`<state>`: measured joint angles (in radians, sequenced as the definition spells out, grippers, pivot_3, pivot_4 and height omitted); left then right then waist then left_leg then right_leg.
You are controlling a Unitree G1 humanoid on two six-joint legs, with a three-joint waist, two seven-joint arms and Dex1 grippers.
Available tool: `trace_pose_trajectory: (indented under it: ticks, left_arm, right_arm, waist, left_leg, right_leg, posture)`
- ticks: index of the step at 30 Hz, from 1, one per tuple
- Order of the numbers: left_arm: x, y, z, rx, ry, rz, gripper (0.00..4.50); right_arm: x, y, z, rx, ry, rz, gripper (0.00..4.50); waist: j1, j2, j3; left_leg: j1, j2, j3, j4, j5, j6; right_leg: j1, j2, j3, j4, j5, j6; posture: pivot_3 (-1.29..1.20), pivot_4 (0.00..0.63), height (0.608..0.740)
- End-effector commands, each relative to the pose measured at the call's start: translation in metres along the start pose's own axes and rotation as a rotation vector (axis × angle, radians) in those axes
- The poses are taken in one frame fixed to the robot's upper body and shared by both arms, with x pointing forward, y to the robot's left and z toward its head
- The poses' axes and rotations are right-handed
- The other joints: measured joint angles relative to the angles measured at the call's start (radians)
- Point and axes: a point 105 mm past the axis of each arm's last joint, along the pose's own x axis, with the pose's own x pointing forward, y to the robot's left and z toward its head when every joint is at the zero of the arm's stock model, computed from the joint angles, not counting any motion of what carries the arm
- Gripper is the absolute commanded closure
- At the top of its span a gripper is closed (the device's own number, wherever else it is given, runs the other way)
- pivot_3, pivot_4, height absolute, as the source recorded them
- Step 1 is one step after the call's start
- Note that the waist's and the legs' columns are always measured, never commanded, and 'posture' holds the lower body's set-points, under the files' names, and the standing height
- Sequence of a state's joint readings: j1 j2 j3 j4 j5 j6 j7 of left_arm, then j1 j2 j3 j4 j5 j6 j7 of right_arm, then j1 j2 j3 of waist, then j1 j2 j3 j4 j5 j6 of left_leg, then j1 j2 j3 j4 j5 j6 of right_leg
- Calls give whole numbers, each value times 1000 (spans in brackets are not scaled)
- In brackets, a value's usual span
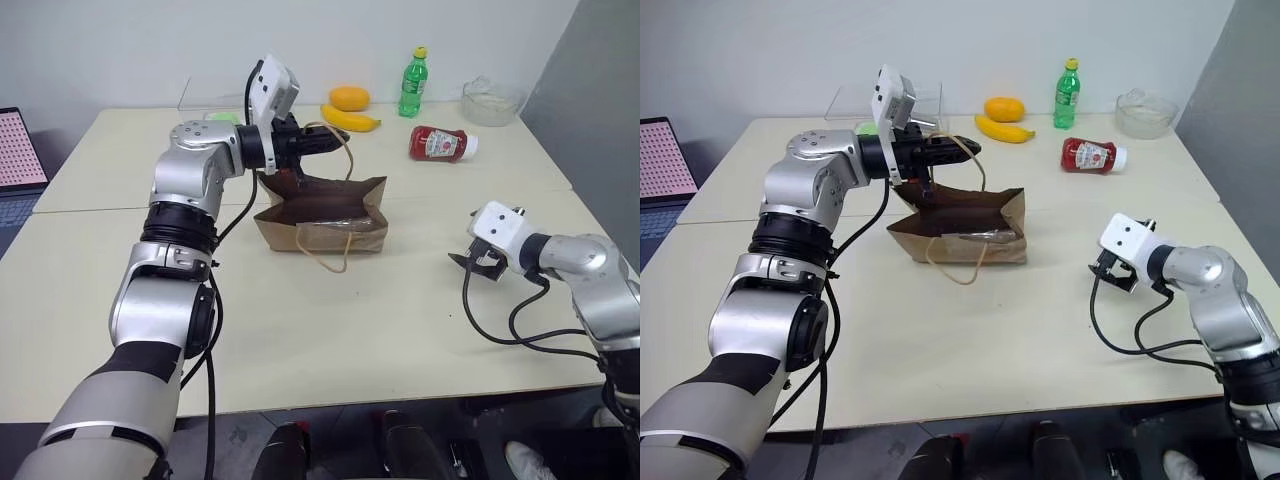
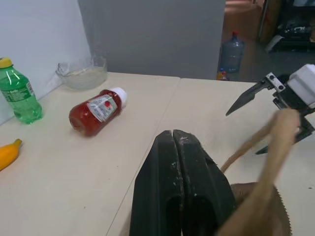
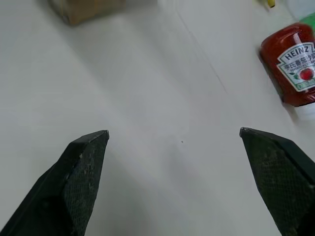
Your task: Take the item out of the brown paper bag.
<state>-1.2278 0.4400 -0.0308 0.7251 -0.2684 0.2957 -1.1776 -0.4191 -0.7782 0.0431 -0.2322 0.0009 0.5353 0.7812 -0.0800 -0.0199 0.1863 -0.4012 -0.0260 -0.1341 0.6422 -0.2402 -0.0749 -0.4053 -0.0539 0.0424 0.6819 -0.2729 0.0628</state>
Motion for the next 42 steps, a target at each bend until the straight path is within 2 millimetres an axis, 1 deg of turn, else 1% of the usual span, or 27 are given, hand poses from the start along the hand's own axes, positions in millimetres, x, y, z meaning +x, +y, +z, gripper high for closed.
trace_pose_trajectory:
  ticks: [1, 3, 5, 9, 12, 16, 20, 23, 25, 29, 30, 32, 34, 36, 38, 40, 42]
  left_arm:
    - [-10, 5, 8, 75, 11, 14, 4500]
    - [-14, 12, 6, 94, 40, 53, 4110]
    - [-16, 16, 6, 113, 54, 65, 3627]
    - [-23, 25, 6, 168, 85, 103, 2335]
    - [-27, 30, 8, 193, 94, 123, 1357]
    - [-37, 30, 12, 193, 84, 111, 93]
    - [-52, 23, 12, 192, 78, 66, 40]
    - [-69, 18, 7, 179, 96, 60, 40]
    - [-79, 18, 6, 157, 83, 109, 40]
    - [-99, 23, 4, 148, 24, 285, 40]
    - [-104, 26, 1, 144, 1, 364, 40]
    - [-112, 25, -10, 158, -32, 481, 40]
    - [-117, 24, -18, 128, -60, 582, 40]
    - [-124, 19, -34, 152, -80, 751, 40]
    - [-131, 13, -46, 177, -81, 880, 40]
    - [-135, -4, -69, 139, -57, 945, 40]
    - [-137, -29, -92, 132, -24, 968, 40]
  right_arm:
    - [-22, 8, 45, 124, -220, -10, 22]
    - [-32, 19, 70, 203, -348, 10, 0]
    - [-39, 30, 90, 255, -434, 34, 0]
    - [-42, 47, 122, 315, -558, 78, 0]
    - [-37, 45, 134, 330, -593, 60, 0]
    - [-30, 42, 138, 344, -607, 45, 0]
    - [-28, 44, 137, 350, -607, 50, 0]
    - [-27, 45, 134, 348, -598, 54, 0]
    - [-27, 46, 131, 339, -591, 52, 0]
    - [-30, 41, 126, 320, -607, 4, 0]
    - [-32, 38, 124, 315, -613, -21, 0]
    - [-37, 35, 121, 291, -654, -70, 0]
    - [-37, 37, 115, 295, -650, -79, 0]
    - [-36, 42, 107, 335, -650, -103, 0]
    - [-36, 43, 101, 371, -654, -137, 0]
    - [-35, 42, 90, 398, -639, -199, 0]
    - [-34, 41, 77, 416, -615, -272, 0]
  waist:
    - [-1, 0, 0]
    - [-2, 0, 0]
    - [-2, 0, 0]
    - [1, 0, 0]
    - [2, 0, 0]
    - [0, 0, 0]
    - [-2, 0, 0]
    - [-5, 0, 0]
    - [-5, 0, 0]
    - [-3, 0, 0]
    - [-2, 0, 0]
    - [-1, 0, 0]
    - [2, 0, 0]
    - [5, 0, 0]
    - [6, 0, -1]
    - [7, 0, -1]
    - [7, 0, -2]
  left_leg:
    - [0, 0, 0, 0, 0, 0]
    - [0, 1, 0, 0, 0, 0]
    - [0, 1, 0, 0, 0, 0]
    - [0, 0, -1, 0, 0, 0]
    - [0, 0, -1, 0, 0, 0]
    - [0, 0, -1, 0, 0, 0]
    - [0, 1, -1, 0, 0, 0]
    - [1, 1, -1, -1, 0, 0]
    - [1, 2, -1, -1, 0, 0]
    - [0, 1, -1, 0, 0, 0]
    - [0, 1, -1, 0, 0, 0]
    - [1, 2, -1, 0, 0, 0]
    - [1, 2, -1, 0, 0, 0]
    - [1, 2, -1, 0, 0, 0]
    - [1, 2, -1, 0, 0, 0]
    - [1, 2, -1, 0, 0, 0]
    - [2, 2, 0, 0, 0, 0]
  right_leg:
    - [0, 0, 0, 0, 0, 0]
    - [0, 0, 0, 0, 0, 0]
    - [0, 1, 0, 1, 0, 0]
    - [0, 1, -1, 1, 0, 0]
    - [0, 1, -1, 0, 0, 0]
    - [0, 1, -1, 1, 0, 0]
    - [0, 1, -1, 1, 0, 0]
    - [0, 1, 0, 1, 0, 0]
    - [0, 1, 0, 1, 0, 0]
    - [0, 1, -1, 1, 0, 0]
    - [0, 1, -1, 1, 0, 0]
    - [0, 1, 0, 1, 0, 0]
    - [0, 1, 0, 1, 0, 0]
    - [0, 1, 0, 1, 0, 0]
    - [0, 0, 1, 1, 0, 0]
    - [0, 0, 1, 1, 0, 0]
    - [0, 0, 1, 1, 0, -1]
  posture:
    - [0, 150, 740]
    - [0, 150, 740]
    - [0, 150, 740]
    - [0, 150, 740]
    - [0, 150, 740]
    - [0, 150, 740]
    - [0, 150, 740]
    - [0, 150, 740]
    - [0, 150, 740]
    - [0, 150, 740]
    - [0, 150, 740]
    - [0, 150, 740]
    - [0, 150, 740]
    - [0, 150, 740]
    - [0, 150, 740]
    - [0, 150, 740]
    - [0, 150, 740]
